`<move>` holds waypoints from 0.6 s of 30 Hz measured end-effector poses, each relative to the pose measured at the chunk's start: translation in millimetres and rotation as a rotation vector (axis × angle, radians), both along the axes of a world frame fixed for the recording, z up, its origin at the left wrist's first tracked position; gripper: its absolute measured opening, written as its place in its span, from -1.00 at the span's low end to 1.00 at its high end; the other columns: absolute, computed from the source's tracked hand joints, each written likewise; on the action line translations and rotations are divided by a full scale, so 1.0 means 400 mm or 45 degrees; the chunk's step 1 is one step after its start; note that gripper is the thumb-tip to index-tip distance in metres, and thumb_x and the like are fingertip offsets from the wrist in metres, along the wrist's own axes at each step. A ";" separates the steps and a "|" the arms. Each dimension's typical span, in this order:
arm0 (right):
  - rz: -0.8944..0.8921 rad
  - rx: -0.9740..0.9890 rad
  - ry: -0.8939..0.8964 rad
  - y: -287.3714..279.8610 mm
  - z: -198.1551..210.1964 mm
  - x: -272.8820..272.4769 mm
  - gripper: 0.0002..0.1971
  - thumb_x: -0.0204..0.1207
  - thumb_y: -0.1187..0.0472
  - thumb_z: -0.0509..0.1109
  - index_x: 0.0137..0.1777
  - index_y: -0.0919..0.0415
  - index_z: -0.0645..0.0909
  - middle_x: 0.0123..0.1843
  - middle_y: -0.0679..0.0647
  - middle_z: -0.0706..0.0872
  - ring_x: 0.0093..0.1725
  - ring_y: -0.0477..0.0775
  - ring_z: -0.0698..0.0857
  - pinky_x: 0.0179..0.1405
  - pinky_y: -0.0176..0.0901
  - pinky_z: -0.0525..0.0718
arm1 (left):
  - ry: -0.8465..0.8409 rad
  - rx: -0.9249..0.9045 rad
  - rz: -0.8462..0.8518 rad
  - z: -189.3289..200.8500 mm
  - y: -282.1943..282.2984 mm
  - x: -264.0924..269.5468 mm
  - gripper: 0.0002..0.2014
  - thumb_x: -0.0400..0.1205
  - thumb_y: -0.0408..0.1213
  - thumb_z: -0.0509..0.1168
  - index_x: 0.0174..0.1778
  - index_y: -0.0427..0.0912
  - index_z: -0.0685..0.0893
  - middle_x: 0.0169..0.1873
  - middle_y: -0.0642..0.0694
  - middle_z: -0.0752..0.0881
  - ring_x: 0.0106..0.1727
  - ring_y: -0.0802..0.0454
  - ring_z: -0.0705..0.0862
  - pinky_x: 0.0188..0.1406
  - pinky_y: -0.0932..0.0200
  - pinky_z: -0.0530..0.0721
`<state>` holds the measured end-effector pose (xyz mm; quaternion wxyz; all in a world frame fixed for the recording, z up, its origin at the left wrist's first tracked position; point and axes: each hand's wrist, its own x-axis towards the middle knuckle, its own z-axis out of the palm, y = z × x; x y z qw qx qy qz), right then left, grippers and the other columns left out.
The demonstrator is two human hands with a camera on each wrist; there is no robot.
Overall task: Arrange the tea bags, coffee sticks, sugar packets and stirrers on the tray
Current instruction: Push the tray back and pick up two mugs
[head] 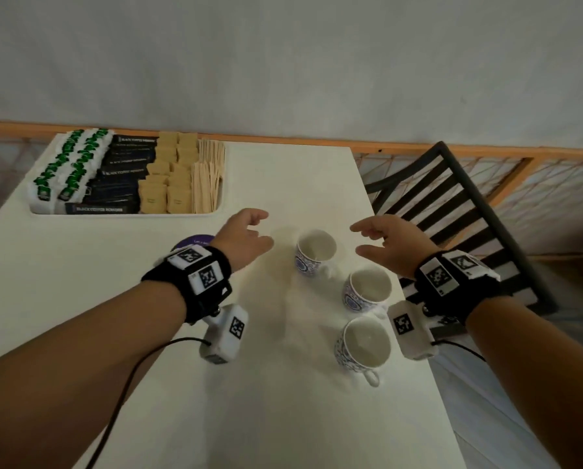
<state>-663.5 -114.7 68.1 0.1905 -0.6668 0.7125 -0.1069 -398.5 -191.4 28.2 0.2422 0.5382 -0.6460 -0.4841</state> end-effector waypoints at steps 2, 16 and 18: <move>-0.018 0.069 0.023 0.030 -0.028 -0.036 -0.49 0.46 -0.04 0.48 0.40 -0.10 0.46 0.14 -0.13 0.59 0.12 -0.13 0.57 0.18 -0.19 0.59 | -0.052 0.048 -0.054 -0.015 0.020 -0.050 -0.42 0.57 -0.30 0.39 0.51 -0.03 0.38 0.47 -0.06 0.39 0.42 -0.02 0.50 0.12 0.17 0.53; 0.142 0.300 -0.213 0.094 -0.149 -0.120 0.00 0.15 -0.15 0.67 0.56 -0.16 0.21 0.33 -0.21 0.42 0.22 -0.14 0.51 0.27 -0.21 0.51 | -0.376 0.006 -0.204 -0.102 0.025 -0.217 -0.03 0.39 -0.24 0.56 0.63 0.04 0.12 0.54 -0.13 0.32 0.45 -0.12 0.44 0.35 0.13 0.42; 0.169 0.260 -0.218 0.088 -0.158 -0.119 -0.03 0.13 -0.15 0.67 0.53 -0.15 0.25 0.33 -0.22 0.45 0.24 -0.14 0.51 0.29 -0.18 0.53 | -0.351 -0.009 -0.163 -0.109 0.023 -0.223 -0.06 0.35 -0.21 0.57 0.59 0.06 0.19 0.45 -0.11 0.44 0.34 -0.12 0.52 0.30 0.09 0.50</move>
